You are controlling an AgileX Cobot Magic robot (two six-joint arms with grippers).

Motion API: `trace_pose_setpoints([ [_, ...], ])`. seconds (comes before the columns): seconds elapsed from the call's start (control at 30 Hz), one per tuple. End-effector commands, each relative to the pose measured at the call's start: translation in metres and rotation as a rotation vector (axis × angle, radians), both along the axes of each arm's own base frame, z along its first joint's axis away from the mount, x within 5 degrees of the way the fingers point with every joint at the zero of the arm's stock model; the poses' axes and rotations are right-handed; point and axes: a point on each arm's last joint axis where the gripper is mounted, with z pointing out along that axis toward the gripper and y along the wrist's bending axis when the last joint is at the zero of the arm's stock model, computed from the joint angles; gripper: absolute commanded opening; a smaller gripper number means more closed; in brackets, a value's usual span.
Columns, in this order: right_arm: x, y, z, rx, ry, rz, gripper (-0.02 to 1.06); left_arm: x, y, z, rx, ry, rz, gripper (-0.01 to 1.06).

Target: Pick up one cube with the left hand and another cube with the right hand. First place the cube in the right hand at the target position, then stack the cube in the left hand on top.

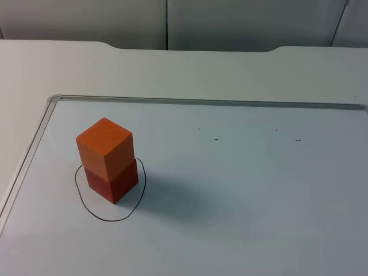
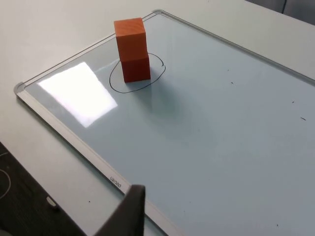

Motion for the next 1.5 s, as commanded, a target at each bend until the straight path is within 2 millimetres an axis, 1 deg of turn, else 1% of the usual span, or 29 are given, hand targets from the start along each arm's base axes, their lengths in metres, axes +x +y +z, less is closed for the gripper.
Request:
trace_pose_setpoints([
  [0.0,0.0001,0.0007,-0.0002,0.011,-0.005,0.006,1.05,0.0006,0.0000,-0.0007,-0.006,-0.010,0.000,1.05],
  [0.8,0.0001,0.0007,-0.0002,0.011,-0.005,0.006,1.05,0.0006,0.0001,-0.0007,-0.006,-0.011,0.000,1.05],
  [0.93,-0.0003,0.0008,-0.0002,0.011,-0.005,-0.046,1.05,0.0006,0.0001,-0.0007,-0.006,-0.011,0.000,1.05],
  [1.07,-0.0019,0.0010,-0.0002,0.011,-0.006,-0.230,1.05,0.0006,0.0001,-0.0007,-0.006,-0.011,0.000,1.05],
  [1.1,-0.0019,0.0010,-0.0002,0.011,-0.006,-0.230,1.05,0.0006,0.0001,-0.0007,-0.006,-0.011,0.000,1.05],
  [1.23,-0.0036,0.0017,-0.0002,0.010,-0.007,-0.432,1.05,0.0006,0.0001,-0.0007,-0.006,-0.011,0.000,1.05],
  [1.27,-0.0036,0.0017,-0.0002,0.010,-0.007,-0.432,1.05,0.0006,0.0001,-0.0007,-0.006,-0.011,0.000,1.05],
  [1.43,-0.0054,0.0029,-0.0002,0.009,-0.008,-0.681,1.05,0.0006,0.0001,-0.0007,-0.006,-0.011,0.000,1.05],
  [1.47,-0.0054,0.0029,-0.0002,0.009,-0.008,-0.681,1.05,0.0006,0.0001,-0.0007,-0.006,-0.011,0.000,1.05],
])
